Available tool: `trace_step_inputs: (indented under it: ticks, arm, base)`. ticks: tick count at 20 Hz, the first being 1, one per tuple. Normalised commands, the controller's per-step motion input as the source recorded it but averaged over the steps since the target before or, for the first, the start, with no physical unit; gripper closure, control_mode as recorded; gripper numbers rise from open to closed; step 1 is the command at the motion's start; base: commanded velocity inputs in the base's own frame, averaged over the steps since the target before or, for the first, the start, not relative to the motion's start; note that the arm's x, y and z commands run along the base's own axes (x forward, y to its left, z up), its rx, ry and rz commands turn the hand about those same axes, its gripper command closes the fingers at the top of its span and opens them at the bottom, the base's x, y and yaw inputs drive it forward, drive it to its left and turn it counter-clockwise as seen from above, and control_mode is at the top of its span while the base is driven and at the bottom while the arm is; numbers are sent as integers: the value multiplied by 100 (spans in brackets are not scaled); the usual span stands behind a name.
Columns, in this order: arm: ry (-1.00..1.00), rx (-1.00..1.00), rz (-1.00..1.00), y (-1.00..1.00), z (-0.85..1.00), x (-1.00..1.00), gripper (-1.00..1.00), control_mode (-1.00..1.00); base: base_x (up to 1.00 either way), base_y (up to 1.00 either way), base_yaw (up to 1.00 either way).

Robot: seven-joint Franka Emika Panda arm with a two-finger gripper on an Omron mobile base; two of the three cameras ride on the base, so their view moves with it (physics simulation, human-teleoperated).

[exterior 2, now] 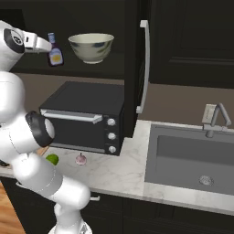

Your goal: Open the cabinet. Place the bowl and condiment on the counter. Then place the lime and garlic on the cutting board.

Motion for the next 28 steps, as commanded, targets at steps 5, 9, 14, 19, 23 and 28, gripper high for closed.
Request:
trace_step_inputs:
  ticks: [5, 9, 14, 19, 23, 28]
  arm:
    - [-4, 0, 0, -28, -4, 5, -100, -100]
    - [-2, 0, 0, -28, -14, 1, -100, -100]
    - [-2, 0, 0, -25, -21, 5, -100, -100]
    - [-5, 0, 0, -8, -17, 16, -100, -100]
    - [-6, 0, 0, 0, -7, 8, -100, -100]
    - [-4, 1, 0, 0, 0, -1, 100, -100]
  base:
    - [0, 0, 0]
    - [0, 0, 0]
    - [0, 0, 0]
    - [0, 0, 0]
    - [0, 0, 0]
    - [0, 0, 0]
